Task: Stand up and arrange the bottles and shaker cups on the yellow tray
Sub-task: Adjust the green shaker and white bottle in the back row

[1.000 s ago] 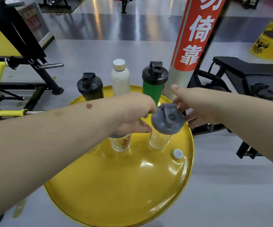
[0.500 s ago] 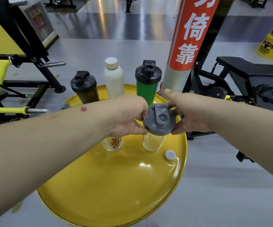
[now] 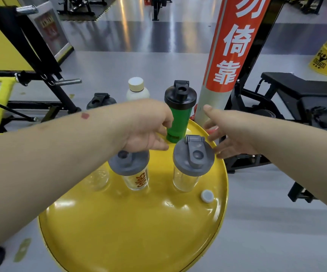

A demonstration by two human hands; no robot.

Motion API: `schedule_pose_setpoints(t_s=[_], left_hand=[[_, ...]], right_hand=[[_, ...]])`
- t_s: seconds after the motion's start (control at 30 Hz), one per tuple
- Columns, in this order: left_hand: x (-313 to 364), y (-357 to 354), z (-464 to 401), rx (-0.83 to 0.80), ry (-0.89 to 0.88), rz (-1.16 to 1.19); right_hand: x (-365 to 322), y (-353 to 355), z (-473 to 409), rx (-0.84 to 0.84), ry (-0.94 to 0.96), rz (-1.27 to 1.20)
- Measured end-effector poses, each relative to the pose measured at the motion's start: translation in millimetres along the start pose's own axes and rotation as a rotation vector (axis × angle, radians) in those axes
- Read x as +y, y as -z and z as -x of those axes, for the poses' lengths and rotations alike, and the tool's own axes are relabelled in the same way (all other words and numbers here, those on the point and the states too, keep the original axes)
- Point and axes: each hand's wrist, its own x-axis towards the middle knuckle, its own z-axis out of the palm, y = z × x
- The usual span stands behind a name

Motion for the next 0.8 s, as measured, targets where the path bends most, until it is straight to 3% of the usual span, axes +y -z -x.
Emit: schedule_pose_setpoints(t_s=[0.17,0.33,0.8], left_hand=[[28.8,14.6,-40.3,0.116,-0.058,0.07],[43.8,19.9,-70.7,0.212,-0.039,0.156],[51.8,23.6,-93.5,0.2,-0.074,0.134]], right_hand=[[-30.8,6.9,-29.4,0.032,0.137,-0.285],[-47.0,1.7,-59.0,-0.001,0.135,-0.5],[-59.5,-1.5,-72.1,-0.101,0.154,-0.604]])
